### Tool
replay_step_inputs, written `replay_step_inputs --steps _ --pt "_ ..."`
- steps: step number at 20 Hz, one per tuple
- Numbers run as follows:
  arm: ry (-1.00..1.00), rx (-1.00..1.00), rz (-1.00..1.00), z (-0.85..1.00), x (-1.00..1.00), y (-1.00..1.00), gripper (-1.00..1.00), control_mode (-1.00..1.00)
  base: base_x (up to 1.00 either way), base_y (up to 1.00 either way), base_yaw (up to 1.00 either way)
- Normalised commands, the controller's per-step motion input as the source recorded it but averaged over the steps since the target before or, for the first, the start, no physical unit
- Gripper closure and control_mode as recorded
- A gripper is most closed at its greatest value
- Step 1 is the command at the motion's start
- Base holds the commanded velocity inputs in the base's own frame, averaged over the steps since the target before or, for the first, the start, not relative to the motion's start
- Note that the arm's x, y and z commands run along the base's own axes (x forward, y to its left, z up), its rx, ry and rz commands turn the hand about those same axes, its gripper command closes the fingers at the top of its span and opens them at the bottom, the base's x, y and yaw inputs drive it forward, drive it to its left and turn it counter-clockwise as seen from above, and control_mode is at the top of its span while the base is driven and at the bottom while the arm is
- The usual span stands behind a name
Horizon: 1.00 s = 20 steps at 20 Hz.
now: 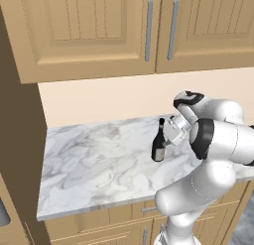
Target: Place the drinks on the dining counter in a tight cluster.
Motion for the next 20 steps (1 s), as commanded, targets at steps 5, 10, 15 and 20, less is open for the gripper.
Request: replay_step_inputs --steps 5,10,15,20 --pt "0.04 0.00 0.00 -0.02 0.00 0.08 -1.00 -1.00 0.00 0.00 0.00" --pt "0.00 0.00 0.00 0.00 0.00 0.00 -1.00 -1.00 0.00 0.00 0.00" --pt "0.00 0.00 0.00 0.00 0.00 0.00 1.00 -1.00 0.00 0.00 0.00" --pt "0.00 0.00 0.00 0.00 0.00 0.00 1.00 -1.00 0.00 0.00 0.00"
